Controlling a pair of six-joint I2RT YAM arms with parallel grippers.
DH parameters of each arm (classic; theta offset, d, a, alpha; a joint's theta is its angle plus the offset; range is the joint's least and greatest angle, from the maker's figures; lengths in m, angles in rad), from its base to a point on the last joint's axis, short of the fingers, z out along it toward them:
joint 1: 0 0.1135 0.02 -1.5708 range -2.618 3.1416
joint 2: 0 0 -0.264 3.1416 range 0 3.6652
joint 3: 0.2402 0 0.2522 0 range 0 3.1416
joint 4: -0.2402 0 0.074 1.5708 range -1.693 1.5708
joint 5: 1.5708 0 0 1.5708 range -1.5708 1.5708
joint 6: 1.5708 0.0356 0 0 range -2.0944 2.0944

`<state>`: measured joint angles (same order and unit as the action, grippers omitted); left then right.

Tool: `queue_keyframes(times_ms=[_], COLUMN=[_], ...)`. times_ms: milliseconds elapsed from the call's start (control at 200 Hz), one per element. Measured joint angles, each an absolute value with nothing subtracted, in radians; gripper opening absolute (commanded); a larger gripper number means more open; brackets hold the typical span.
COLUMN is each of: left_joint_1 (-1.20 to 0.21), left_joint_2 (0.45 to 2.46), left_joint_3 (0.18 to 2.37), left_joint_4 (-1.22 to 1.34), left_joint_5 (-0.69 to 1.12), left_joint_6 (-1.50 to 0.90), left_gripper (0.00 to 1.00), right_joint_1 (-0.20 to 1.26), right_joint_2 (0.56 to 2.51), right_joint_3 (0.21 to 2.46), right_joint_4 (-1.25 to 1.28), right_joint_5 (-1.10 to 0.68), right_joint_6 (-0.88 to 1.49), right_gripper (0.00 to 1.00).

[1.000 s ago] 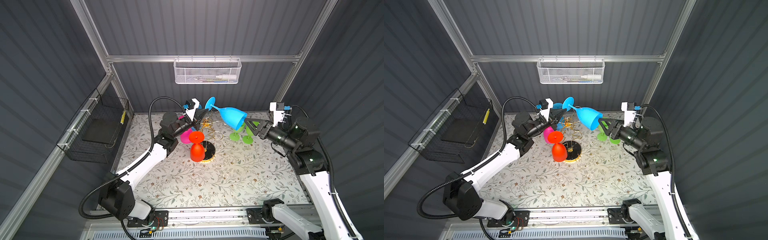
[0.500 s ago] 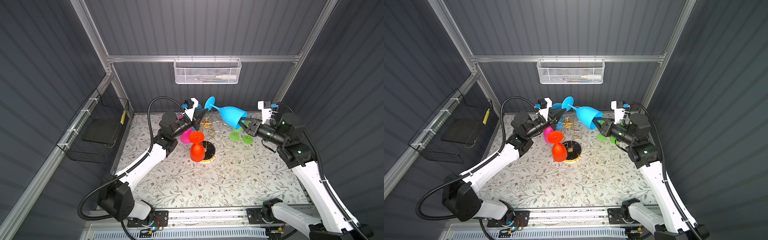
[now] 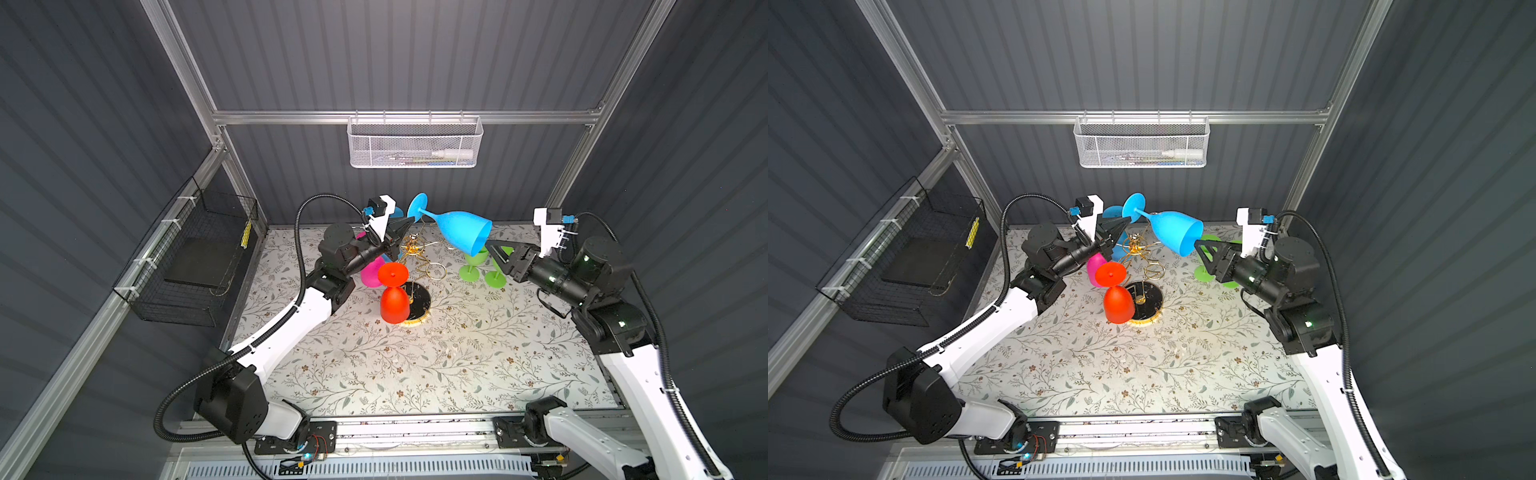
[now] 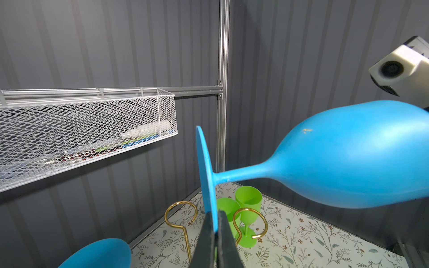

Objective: Take the wine glass off the wine glass rack
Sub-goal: Pick up the wine glass from the wine glass rack.

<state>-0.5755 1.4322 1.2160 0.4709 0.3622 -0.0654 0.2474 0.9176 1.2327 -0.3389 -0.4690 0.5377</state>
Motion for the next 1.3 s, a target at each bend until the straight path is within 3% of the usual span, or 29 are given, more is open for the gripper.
queue_keyframes(times_ms=[320,525,695,795,895,965,1046,1301], left_joint_1=[-0.575,-0.575,-0.572,-0.570,-0.568,-0.568,-0.567,-0.554], left_joint_2=[1.427,1.426,1.426,1.426,1.426,1.424,1.419,1.348], left_joint_3=[1.216,1.216,1.217,1.219,1.223,1.223,1.223,1.223], left_joint_4=[0.463,0.463,0.452,0.449,0.448,0.448,0.440,0.334], left_joint_5=[0.375,0.393,0.392,0.392,0.385,0.375,0.347,0.205], left_joint_6=[-0.084,-0.100,-0.109,-0.115,-0.118,-0.123,-0.130,-0.082], left_gripper=[0.00,0.00,0.00,0.00,0.18,0.44,0.67,0.84], right_joint_1=[0.244,0.244,0.245,0.245,0.245,0.238,0.213,0.064], right_joint_2=[0.990,1.056,1.077,1.078,1.082,1.083,1.083,1.080], right_joint_3=[1.233,1.239,1.246,1.250,1.260,1.273,1.294,1.406], right_joint_4=[-0.315,-0.258,-0.223,-0.216,-0.222,-0.240,-0.265,-0.440], right_joint_5=[-0.482,-0.510,-0.538,-0.546,-0.543,-0.524,-0.511,-0.396], right_joint_6=[0.550,0.575,0.587,0.592,0.581,0.570,0.559,0.456], right_gripper=[0.38,0.21,0.00,0.00,0.00,0.00,0.00,0.00])
